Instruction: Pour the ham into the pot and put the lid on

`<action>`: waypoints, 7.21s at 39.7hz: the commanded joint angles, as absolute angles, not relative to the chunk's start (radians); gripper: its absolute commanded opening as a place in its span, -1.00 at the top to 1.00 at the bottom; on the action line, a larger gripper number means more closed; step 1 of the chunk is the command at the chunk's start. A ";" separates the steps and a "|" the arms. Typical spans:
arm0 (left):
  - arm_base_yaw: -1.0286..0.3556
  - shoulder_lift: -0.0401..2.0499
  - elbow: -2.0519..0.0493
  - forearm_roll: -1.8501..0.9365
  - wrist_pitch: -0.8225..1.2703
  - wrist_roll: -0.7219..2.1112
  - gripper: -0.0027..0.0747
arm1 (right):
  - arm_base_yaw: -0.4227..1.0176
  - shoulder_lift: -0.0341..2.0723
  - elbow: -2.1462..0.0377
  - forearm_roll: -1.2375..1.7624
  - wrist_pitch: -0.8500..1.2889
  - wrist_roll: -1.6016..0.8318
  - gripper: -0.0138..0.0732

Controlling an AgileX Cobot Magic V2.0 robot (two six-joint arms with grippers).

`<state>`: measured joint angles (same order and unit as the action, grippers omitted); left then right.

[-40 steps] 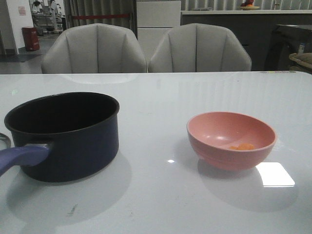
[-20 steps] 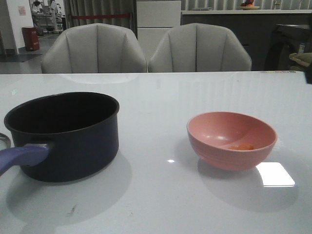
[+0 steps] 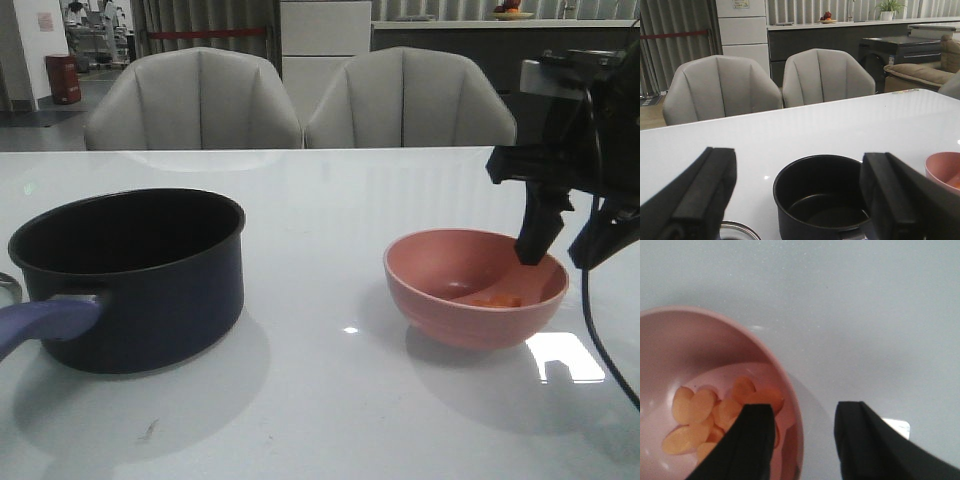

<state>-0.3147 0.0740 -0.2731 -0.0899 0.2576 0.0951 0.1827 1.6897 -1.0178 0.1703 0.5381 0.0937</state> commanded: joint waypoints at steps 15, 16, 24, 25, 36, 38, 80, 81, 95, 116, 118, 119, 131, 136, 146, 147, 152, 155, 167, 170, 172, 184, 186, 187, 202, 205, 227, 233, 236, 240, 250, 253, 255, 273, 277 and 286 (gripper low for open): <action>-0.322 0.087 -0.302 -0.090 0.182 0.095 -0.51 | 0.188 1.780 -1.138 0.175 0.559 0.077 0.35; -0.322 0.087 -0.302 -0.090 0.182 0.095 -0.51 | 0.188 1.781 -1.138 0.174 0.556 0.077 0.35; -0.322 0.087 -0.302 -0.090 0.182 0.095 -0.51 | 0.185 1.780 -1.143 0.145 0.519 0.078 0.36; -0.322 0.087 -0.302 -0.090 0.182 0.095 -0.51 | 0.185 1.779 -1.152 0.145 0.529 0.077 0.36; -0.322 0.087 -0.302 -0.090 0.182 0.095 -0.51 | 0.248 1.648 -1.257 0.141 0.468 0.000 0.36; -0.322 0.087 -0.302 -0.090 0.182 0.095 -0.51 | 0.274 1.619 -1.261 0.141 0.415 -0.019 0.36; -0.322 0.087 -0.302 -0.090 0.182 0.095 -0.51 | 0.781 1.849 -1.248 0.078 -1.058 -0.873 0.36; -0.322 0.087 -0.302 -0.090 0.182 0.095 -0.51 | 0.790 1.858 -1.245 0.091 -1.114 -0.893 0.36; -0.322 0.087 -0.302 -0.090 0.186 0.095 -0.51 | 0.792 1.968 -1.229 0.206 -1.277 -0.917 0.36; -0.322 0.087 -0.302 -0.090 0.186 0.095 -0.51 | 0.805 1.823 -1.229 0.699 -0.755 -0.681 0.36; -0.322 0.087 -0.302 -0.090 0.186 0.095 -0.51 | 0.792 1.781 -1.229 0.749 -0.638 -0.685 0.36; -0.322 0.087 -0.302 -0.090 0.186 0.095 -0.51 | 0.784 1.764 -1.229 0.768 -0.588 -0.693 0.36; -0.322 0.087 -0.302 -0.090 0.184 0.095 -0.51 | 0.575 1.593 -1.229 0.901 0.053 -0.806 0.36; -0.322 0.087 -0.302 -0.090 0.184 0.095 -0.51 | 0.457 1.576 -1.229 0.891 0.253 -0.804 0.36; -0.322 0.087 -0.302 -0.090 0.184 0.095 -0.51 | 0.290 1.576 -1.229 0.526 0.472 -0.514 0.36; -0.322 0.087 -0.302 -0.090 0.184 0.095 -0.51 | 0.282 1.576 -1.229 0.478 0.484 -0.451 0.36; -0.322 0.087 -0.302 -0.090 0.184 0.095 -0.51 | 0.232 1.580 -1.229 0.283 0.564 -0.203 0.36; -0.322 0.087 -0.302 -0.090 0.184 0.095 -0.51 | 0.200 1.596 -1.229 0.226 0.623 -0.138 0.36; -0.322 0.087 -0.302 -0.090 0.184 0.095 -0.51 | 0.125 1.725 -1.229 0.220 0.734 -0.132 0.36; -0.322 0.087 -0.302 -0.090 0.184 0.095 -0.51 | 0.124 1.751 -1.229 0.220 0.734 -0.132 0.36; -0.322 0.087 -0.302 -0.090 0.184 0.095 -0.51 | 0.124 1.763 -1.229 0.220 0.734 -0.132 0.32; -0.322 0.087 -0.302 -0.090 0.184 0.095 -0.51 | 0.124 1.780 -1.242 0.191 0.725 -0.132 -0.24; -0.322 0.087 -0.302 -0.090 0.184 0.095 -0.51 | 0.124 1.771 -1.248 0.174 0.735 -0.133 -0.24; -0.322 0.087 -0.302 -0.090 0.184 0.095 -0.51 | 0.124 1.762 -1.248 0.167 0.737 -0.134 -0.24; -0.322 0.087 -0.302 -0.090 0.182 0.095 -0.51 | 0.151 1.445 -1.132 0.145 0.635 -0.151 -0.24; -0.322 0.087 -0.302 -0.090 0.182 0.095 -0.51 | 0.161 1.347 -1.054 0.145 0.557 -0.150 -0.24; -0.322 0.087 -0.302 -0.090 0.182 0.095 -0.51 | 0.226 0.564 -0.471 0.148 0.056 -0.150 -0.24; -0.322 0.087 -0.302 -0.090 0.182 0.095 -0.51 | 0.229 0.366 -0.315 0.148 0.000 -0.150 -0.24; -0.322 0.087 -0.302 -0.090 0.182 0.095 -0.51 | 0.229 0.297 -0.251 0.148 0.000 -0.150 -0.24; -0.322 0.087 -0.302 -0.090 0.182 0.095 -0.51 | 0.229 0.242 -0.192 0.148 0.000 -0.150 -0.24; -0.322 0.087 -0.302 -0.090 0.182 0.095 -0.51 | 0.229 0.224 -0.157 0.148 0.000 -0.150 0.33; -0.322 0.087 -0.300 -0.090 0.182 0.095 -0.51 | 0.229 0.224 -0.157 0.148 0.000 -0.150 0.35; -0.322 0.087 -0.297 -0.090 0.184 0.095 -0.51 | 0.229 0.224 -0.157 0.148 0.000 -0.150 0.34; -0.132 0.377 -0.496 -0.075 0.399 0.000 -0.68 | 0.229 0.224 -0.157 0.148 0.000 -0.150 0.34; -0.078 0.509 -0.562 -0.075 0.430 -0.008 -0.84 | 0.229 0.224 -0.157 0.148 0.000 -0.150 0.34; 0.012 0.847 -0.708 -0.093 0.561 -0.079 -0.86 | 0.229 0.224 -0.157 0.148 0.000 -0.150 0.34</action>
